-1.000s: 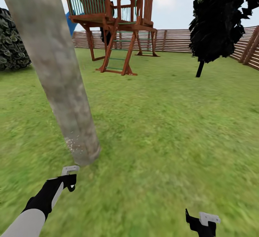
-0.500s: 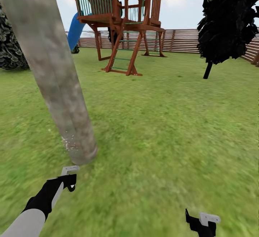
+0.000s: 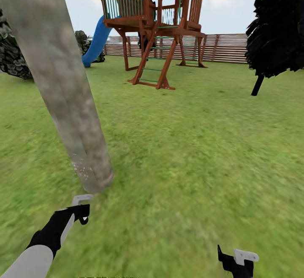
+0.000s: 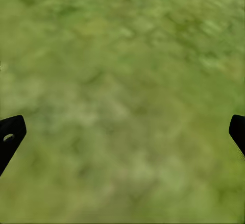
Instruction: In the garden, pick up the pesticide atomizer on the floor and spray pesticide onto both trees until each tree trunk is fully covered.
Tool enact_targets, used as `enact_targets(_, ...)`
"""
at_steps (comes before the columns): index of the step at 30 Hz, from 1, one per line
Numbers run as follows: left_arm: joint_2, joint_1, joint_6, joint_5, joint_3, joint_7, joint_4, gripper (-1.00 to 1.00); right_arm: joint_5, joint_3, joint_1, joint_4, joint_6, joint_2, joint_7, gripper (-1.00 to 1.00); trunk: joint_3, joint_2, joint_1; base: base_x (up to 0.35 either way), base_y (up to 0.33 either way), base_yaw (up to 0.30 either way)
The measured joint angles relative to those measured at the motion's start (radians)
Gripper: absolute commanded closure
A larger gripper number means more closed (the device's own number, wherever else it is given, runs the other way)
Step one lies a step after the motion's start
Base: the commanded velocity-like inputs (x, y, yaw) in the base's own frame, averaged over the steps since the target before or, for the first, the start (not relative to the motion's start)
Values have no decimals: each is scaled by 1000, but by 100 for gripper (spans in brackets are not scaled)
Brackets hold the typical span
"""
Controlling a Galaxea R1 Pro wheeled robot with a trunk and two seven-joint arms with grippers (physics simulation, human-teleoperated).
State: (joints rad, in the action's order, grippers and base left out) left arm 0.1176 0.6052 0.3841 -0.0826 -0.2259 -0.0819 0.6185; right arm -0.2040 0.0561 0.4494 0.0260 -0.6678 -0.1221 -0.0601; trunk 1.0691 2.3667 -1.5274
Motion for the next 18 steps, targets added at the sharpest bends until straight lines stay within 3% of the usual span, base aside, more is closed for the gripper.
enact_targets(5, 0, 0, 0, -1, 0, 1, -1, 100, 0, 0, 0, 0, 0, 1, 0, -100, 0, 0, 0, 114, -271, 263)
enact_targets(13, 0, 0, 0, 1, 0, 1, -1, 100, 0, 0, 0, 0, 0, 0, 0, -100, 0, 0, 0, 36, -271, 17)
enact_targets(18, 0, 0, 0, 3, 0, 1, -1, 100, 0, 0, 0, 0, 0, 1, 0, -100, 0, 0, 0, 40, -271, 217)
